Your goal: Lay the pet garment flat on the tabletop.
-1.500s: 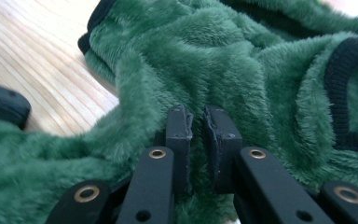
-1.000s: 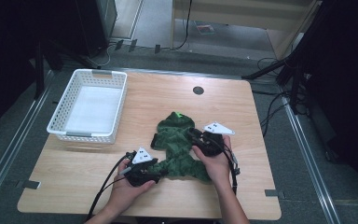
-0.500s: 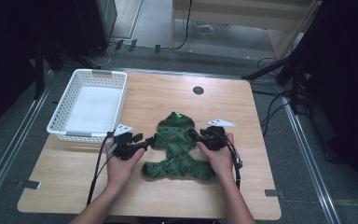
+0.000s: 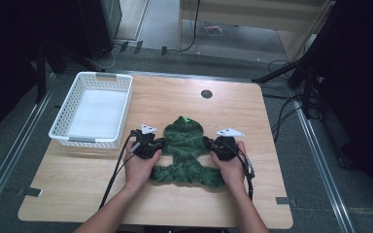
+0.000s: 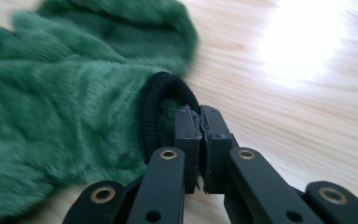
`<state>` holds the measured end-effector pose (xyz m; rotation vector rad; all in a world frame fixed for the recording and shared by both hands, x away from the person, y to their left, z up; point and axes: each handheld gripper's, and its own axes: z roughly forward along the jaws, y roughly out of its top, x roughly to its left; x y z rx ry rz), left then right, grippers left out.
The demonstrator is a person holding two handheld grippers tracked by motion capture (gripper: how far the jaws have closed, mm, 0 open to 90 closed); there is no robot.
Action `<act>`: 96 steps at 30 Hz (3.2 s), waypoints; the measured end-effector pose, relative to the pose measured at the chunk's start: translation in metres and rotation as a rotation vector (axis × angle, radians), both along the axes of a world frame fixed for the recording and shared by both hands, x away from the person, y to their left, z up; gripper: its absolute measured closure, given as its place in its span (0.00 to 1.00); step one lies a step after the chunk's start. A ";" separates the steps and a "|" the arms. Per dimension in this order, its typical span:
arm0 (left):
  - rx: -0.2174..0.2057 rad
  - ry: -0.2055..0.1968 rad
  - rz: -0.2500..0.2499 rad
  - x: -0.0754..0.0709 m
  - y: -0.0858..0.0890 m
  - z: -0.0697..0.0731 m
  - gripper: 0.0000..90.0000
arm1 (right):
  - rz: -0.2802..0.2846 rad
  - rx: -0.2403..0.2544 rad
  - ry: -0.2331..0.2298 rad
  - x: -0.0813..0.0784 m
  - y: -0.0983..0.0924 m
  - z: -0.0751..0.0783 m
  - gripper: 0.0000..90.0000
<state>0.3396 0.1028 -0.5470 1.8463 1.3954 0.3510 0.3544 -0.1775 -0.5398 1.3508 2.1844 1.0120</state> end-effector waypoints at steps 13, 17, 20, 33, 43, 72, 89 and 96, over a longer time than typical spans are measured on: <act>0.059 0.001 0.095 0.041 -0.003 0.003 0.95 | -0.088 -0.056 -0.035 0.030 -0.002 -0.003 0.98; 0.041 0.004 0.100 0.052 0.000 0.003 0.95 | -0.100 -0.046 -0.033 0.046 -0.002 -0.003 0.98; 0.030 -0.012 0.074 0.052 0.000 0.002 0.90 | -0.084 -0.029 -0.009 0.050 -0.003 -0.002 0.96; -0.110 -0.133 0.020 0.045 -0.010 0.035 0.65 | 0.024 0.186 -0.170 0.037 0.012 0.062 0.89; -0.038 -0.007 0.014 0.054 -0.018 0.002 0.71 | -0.026 0.028 0.025 0.052 0.036 0.001 0.94; 0.066 -0.022 -0.159 -0.035 0.005 0.009 0.48 | 0.114 0.046 -0.023 -0.053 0.017 0.013 0.57; 0.129 -0.101 -0.147 -0.053 0.014 0.001 0.64 | 0.043 0.022 -0.042 -0.059 -0.012 -0.010 0.58; 0.035 -0.208 -0.160 -0.076 0.029 0.006 0.37 | 0.081 0.065 -0.131 -0.070 -0.016 0.002 0.38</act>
